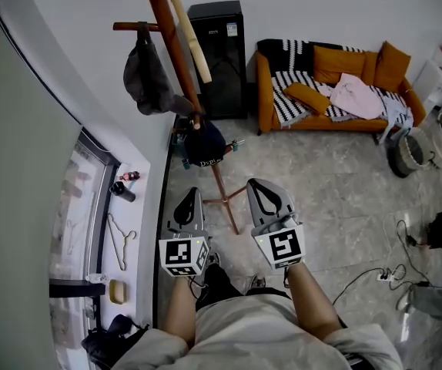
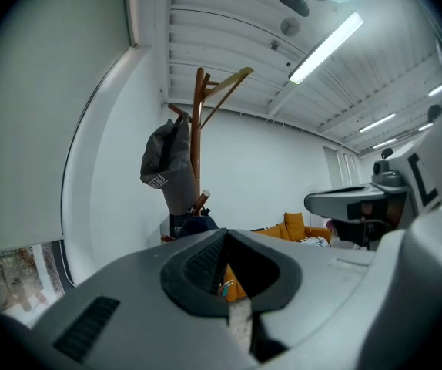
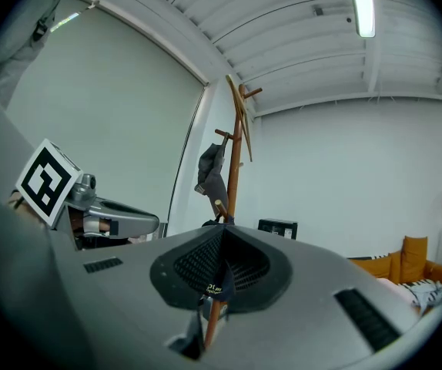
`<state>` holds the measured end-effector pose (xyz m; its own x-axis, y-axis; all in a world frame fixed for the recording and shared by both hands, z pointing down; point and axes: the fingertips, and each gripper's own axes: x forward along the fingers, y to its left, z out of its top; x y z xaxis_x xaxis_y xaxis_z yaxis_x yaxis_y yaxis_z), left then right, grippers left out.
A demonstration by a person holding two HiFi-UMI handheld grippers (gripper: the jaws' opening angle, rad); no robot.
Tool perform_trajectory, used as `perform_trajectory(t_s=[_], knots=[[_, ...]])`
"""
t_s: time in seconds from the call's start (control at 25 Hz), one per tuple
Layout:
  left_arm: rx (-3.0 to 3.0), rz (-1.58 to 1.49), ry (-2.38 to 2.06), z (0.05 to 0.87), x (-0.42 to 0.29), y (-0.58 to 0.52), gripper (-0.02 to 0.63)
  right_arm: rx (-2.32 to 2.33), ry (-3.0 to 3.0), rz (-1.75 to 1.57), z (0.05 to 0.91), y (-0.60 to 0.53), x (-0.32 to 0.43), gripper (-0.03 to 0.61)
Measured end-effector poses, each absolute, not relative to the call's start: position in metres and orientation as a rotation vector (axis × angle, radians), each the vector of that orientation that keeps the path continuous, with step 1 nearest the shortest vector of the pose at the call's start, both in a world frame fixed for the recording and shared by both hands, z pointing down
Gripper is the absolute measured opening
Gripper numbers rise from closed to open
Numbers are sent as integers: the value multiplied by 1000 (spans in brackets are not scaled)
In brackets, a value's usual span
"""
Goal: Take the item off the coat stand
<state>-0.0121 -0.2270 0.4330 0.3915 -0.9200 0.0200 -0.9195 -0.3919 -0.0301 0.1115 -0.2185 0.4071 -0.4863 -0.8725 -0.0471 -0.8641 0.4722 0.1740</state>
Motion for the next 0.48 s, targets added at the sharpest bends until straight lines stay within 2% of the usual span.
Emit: perform_trajectory(t_s=[0.48], knots=[[-2689,-167,1571,439,-37,-303,8,1641,-2498,-244,413,-279,79,5]])
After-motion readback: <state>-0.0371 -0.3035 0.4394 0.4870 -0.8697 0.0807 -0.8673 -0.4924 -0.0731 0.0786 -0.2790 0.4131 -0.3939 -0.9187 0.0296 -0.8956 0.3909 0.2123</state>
